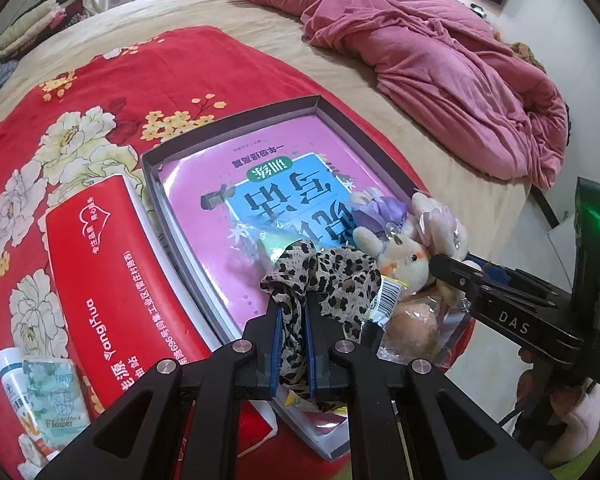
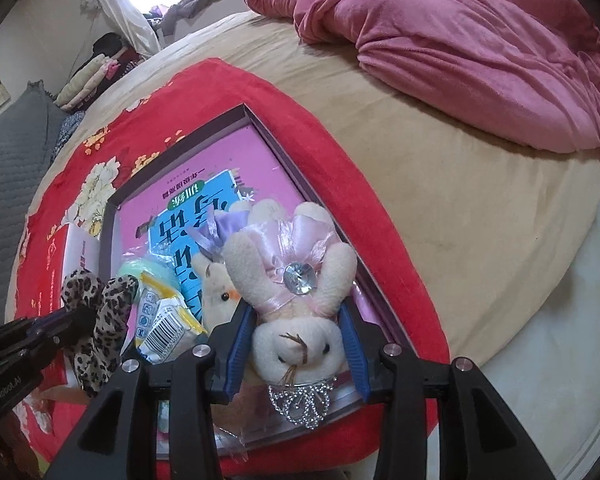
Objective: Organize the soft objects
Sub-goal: 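Carry the scrunchie and bunny over the pink book tray, then lower both items into the tray and open both tools, then lift both open tools from the tray and move back toward the pile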
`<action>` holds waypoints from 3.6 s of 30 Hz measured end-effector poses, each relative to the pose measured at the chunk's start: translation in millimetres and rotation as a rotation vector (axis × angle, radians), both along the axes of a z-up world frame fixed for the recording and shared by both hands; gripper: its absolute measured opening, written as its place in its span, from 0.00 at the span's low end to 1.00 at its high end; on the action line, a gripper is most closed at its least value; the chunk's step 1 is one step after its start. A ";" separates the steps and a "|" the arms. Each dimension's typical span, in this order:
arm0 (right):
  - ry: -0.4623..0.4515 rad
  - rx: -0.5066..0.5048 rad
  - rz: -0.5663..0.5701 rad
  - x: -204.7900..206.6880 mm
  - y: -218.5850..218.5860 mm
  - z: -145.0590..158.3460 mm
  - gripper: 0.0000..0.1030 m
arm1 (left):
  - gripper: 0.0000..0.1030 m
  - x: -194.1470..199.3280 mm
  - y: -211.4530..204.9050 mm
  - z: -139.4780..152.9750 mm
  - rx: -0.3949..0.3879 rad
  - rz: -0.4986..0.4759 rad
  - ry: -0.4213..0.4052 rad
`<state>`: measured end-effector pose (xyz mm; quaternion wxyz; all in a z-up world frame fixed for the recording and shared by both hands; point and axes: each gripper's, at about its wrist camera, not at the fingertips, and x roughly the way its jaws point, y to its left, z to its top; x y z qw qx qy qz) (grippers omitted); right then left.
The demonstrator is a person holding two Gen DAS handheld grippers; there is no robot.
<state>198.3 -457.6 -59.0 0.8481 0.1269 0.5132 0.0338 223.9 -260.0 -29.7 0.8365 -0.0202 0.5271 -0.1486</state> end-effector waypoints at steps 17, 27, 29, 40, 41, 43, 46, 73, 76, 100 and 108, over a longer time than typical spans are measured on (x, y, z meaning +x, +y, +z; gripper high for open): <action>-0.059 -0.054 0.029 -11.4 4.6 20.7 0.60 | 0.14 9.6 -1.9 -10.2 0.032 0.024 0.003; -0.075 -0.056 0.022 -19.5 3.5 27.3 0.61 | 0.23 8.3 0.2 -9.7 0.026 0.029 -0.004; -0.077 -0.062 0.022 -20.8 4.2 28.8 0.61 | 0.25 8.0 1.0 -8.0 0.020 0.028 -0.009; -0.103 -0.071 0.017 -26.2 3.7 40.8 0.62 | 0.42 7.2 8.7 -2.5 -0.018 0.041 -0.013; -0.104 -0.072 0.018 -26.5 4.7 41.8 0.62 | 0.44 7.1 9.1 -2.1 -0.024 0.040 -0.013; -0.105 -0.075 0.019 -26.3 5.6 43.1 0.62 | 0.49 7.5 10.1 -1.0 -0.030 0.044 -0.016; -0.110 -0.073 0.021 -26.5 5.8 45.8 0.62 | 0.50 9.1 10.1 0.3 -0.034 0.045 -0.016; -0.156 -0.090 -0.004 -34.4 2.1 70.6 0.68 | 0.77 -10.4 13.3 32.1 -0.062 0.018 -0.071; -0.163 -0.096 -0.013 -38.8 0.5 76.7 0.70 | 0.77 -15.5 12.8 36.9 -0.058 0.012 -0.081; -0.278 -0.127 0.113 -72.7 81.9 145.8 0.72 | 0.77 -82.4 82.7 91.1 -0.035 0.085 -0.167; -0.291 -0.125 0.215 -80.0 138.4 152.8 0.72 | 0.77 -110.1 135.2 99.5 -0.021 0.164 -0.187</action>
